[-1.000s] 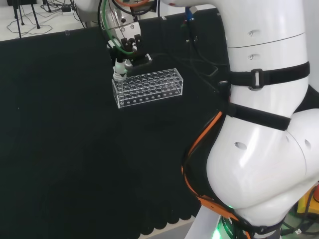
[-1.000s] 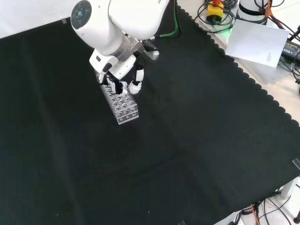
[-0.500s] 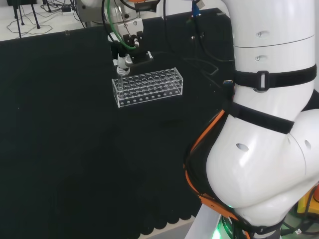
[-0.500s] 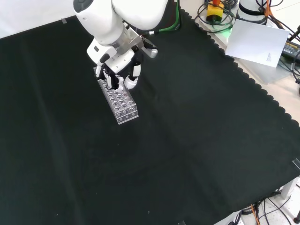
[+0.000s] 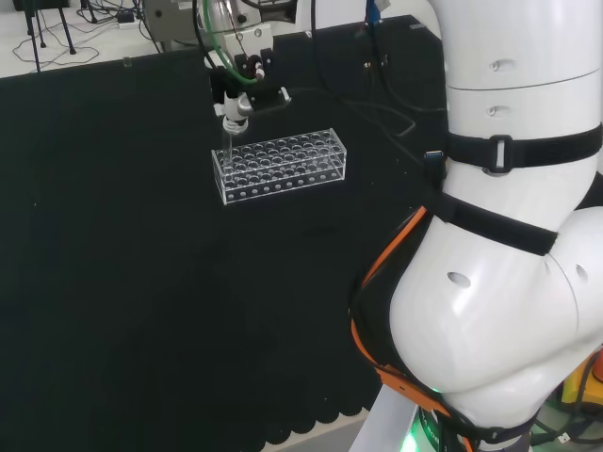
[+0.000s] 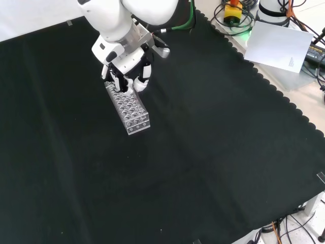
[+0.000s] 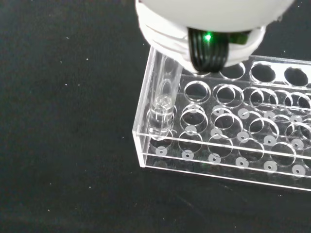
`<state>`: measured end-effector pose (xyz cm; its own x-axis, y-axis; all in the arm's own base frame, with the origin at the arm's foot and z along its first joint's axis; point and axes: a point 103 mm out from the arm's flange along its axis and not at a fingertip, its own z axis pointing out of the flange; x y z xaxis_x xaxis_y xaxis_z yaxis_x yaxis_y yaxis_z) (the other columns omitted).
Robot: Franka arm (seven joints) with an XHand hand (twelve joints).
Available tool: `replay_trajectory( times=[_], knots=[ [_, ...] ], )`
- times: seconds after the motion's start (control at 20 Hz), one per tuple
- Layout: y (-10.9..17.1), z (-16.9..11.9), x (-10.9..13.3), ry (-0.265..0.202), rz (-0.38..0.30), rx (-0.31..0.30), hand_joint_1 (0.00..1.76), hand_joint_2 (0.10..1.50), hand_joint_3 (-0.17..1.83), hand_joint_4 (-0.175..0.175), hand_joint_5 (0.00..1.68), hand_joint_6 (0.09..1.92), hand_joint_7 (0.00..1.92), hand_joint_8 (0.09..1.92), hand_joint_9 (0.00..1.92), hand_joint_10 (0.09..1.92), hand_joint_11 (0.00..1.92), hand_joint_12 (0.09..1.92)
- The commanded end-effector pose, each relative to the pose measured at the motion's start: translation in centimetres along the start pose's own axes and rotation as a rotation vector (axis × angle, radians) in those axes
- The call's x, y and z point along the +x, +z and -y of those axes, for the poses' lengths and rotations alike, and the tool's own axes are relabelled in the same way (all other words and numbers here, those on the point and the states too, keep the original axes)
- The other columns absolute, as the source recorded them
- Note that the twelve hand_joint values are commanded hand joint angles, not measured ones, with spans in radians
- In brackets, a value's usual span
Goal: Pick up the test tube.
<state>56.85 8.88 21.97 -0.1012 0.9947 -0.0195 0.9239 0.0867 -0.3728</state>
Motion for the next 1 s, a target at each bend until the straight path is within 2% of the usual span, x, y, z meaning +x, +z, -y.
replay_trajectory(
  times=[0.05,1.0],
  knots=[
    [-0.5,0.3,-0.3,0.001,-0.012,-0.003,1.43,0.62,0.67,-0.175,1.28,0.62,1.38,0.78,1.34,0.33,0.69,1.24],
    [-3.7,2.1,-2.0,0.001,-0.057,-0.023,1.43,0.59,0.7,-0.175,1.3,0.6,1.4,0.75,1.35,0.31,0.69,1.24]
  ],
)
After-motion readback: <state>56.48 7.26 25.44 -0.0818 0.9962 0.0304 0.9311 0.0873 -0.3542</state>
